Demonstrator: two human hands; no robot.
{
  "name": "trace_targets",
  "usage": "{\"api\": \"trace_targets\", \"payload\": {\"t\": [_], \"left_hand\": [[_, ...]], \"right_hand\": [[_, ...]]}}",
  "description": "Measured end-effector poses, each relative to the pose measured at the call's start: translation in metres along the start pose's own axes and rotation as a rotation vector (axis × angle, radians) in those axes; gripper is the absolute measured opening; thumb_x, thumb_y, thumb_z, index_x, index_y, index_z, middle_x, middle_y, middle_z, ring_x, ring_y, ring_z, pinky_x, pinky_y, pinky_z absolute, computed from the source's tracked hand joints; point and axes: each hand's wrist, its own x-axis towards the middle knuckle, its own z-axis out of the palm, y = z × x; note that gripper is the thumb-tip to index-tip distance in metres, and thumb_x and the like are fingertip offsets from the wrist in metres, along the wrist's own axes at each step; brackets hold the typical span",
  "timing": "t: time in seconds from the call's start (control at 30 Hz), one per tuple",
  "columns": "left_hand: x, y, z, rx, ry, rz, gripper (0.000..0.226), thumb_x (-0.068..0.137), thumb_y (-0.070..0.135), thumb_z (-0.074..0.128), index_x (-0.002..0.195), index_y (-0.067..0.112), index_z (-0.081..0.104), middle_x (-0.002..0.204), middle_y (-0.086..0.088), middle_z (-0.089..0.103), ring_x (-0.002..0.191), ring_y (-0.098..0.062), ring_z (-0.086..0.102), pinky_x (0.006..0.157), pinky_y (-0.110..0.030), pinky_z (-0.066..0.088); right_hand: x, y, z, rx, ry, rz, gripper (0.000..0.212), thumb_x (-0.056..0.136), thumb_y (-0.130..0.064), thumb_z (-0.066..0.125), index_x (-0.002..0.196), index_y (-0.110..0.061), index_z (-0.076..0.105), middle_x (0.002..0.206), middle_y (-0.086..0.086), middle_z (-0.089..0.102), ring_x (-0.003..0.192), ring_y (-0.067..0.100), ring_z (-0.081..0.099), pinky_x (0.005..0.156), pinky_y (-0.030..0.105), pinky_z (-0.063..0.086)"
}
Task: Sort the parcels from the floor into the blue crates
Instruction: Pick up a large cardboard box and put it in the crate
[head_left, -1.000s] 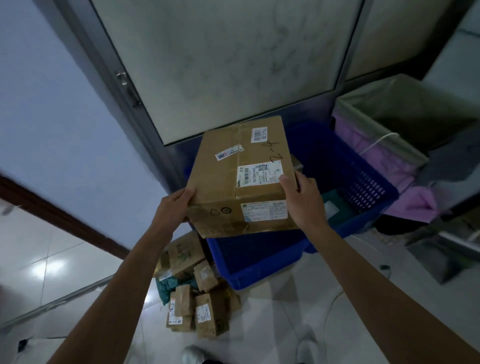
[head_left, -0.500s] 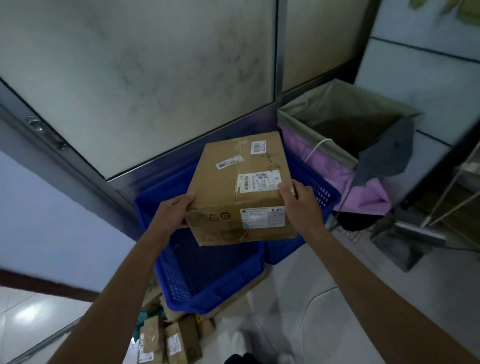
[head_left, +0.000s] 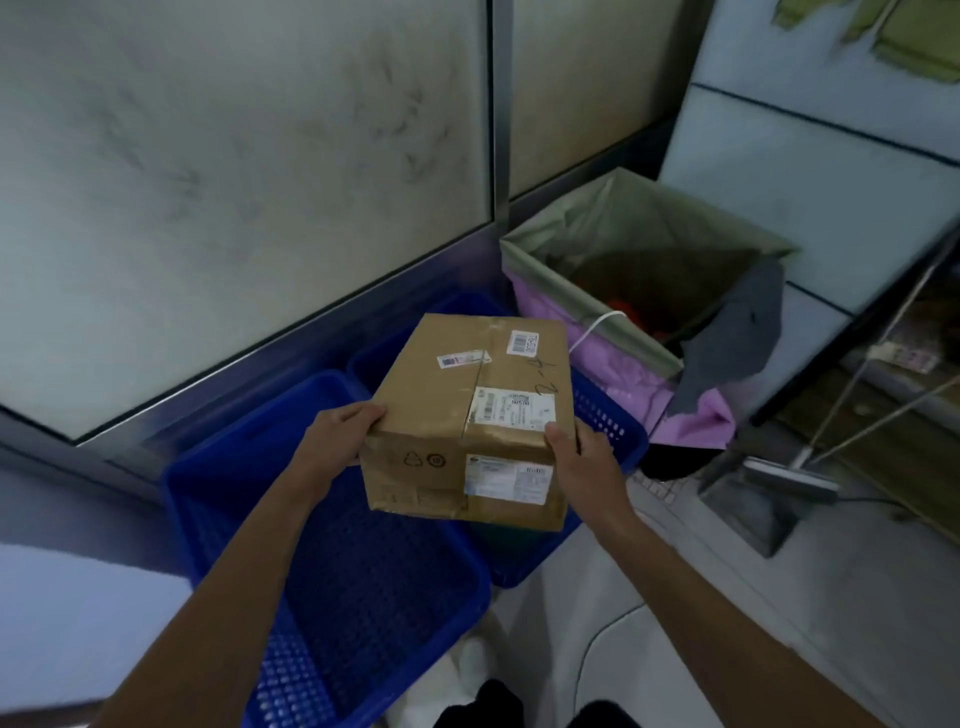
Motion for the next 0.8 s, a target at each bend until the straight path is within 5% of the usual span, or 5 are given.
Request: {"api": "trace_targets", "payload": {"t": [0.17,0.4,0.57,0.67,0.8], "left_hand": [[0.055,0.011,0.020,0.069,-0.051,-0.032,0.028,0.093,0.047,0.057,0.103,0.029,0.076,0.105,0.001,0.072,0.100,-0.018,0.066,0.097,-0.042,0.051],[0.117,0.033,0.065,0.141,-0.052,-0.079,0.029,0.087,0.039,0.054,0.062,0.025,0.051,0.073,0.002,0.057,0.072,-0.016,0.055,0.072,-0.033,0.044],[0.152,0.032,0.101,0.221,-0.085,-0.145,0.025,0.084,0.037,0.047,0.073,0.017,0.058,0.075,-0.002,0.061,0.073,-0.019,0.058,0.081,-0.034,0.046],[0.170,0.015,0.116,0.202,-0.088,-0.173,0.034,0.082,0.038,0.046,0.091,0.012,0.066,0.103,-0.008,0.071,0.096,-0.027,0.067,0.094,-0.041,0.050],[0.186,-0.007,0.126,0.157,-0.113,-0.229,0.026,0.085,0.030,0.046,0.090,0.014,0.065,0.090,0.001,0.063,0.089,-0.023,0.059,0.080,-0.036,0.045]], "right_hand": [[0.028,0.012,0.003,-0.002,-0.059,0.111,0.041,0.092,-0.061,0.041,0.115,-0.035,0.063,0.111,-0.010,0.069,0.101,0.011,0.066,0.091,0.041,0.054],[0.072,0.037,-0.001,0.007,-0.235,0.258,0.015,0.104,-0.044,0.046,0.103,-0.032,0.054,0.096,-0.017,0.061,0.085,-0.006,0.055,0.065,0.016,0.041],[0.102,0.069,0.001,-0.029,-0.329,0.379,0.036,0.099,-0.056,0.047,0.117,-0.027,0.056,0.112,-0.004,0.066,0.097,0.008,0.062,0.090,0.032,0.049],[0.115,0.078,0.000,-0.017,-0.378,0.435,0.036,0.101,-0.046,0.052,0.126,-0.021,0.053,0.116,-0.004,0.064,0.098,0.004,0.060,0.078,0.017,0.046],[0.120,0.086,0.004,-0.082,-0.435,0.468,0.023,0.100,-0.036,0.058,0.112,-0.016,0.055,0.109,0.000,0.065,0.087,0.001,0.058,0.064,0.008,0.043]]}}
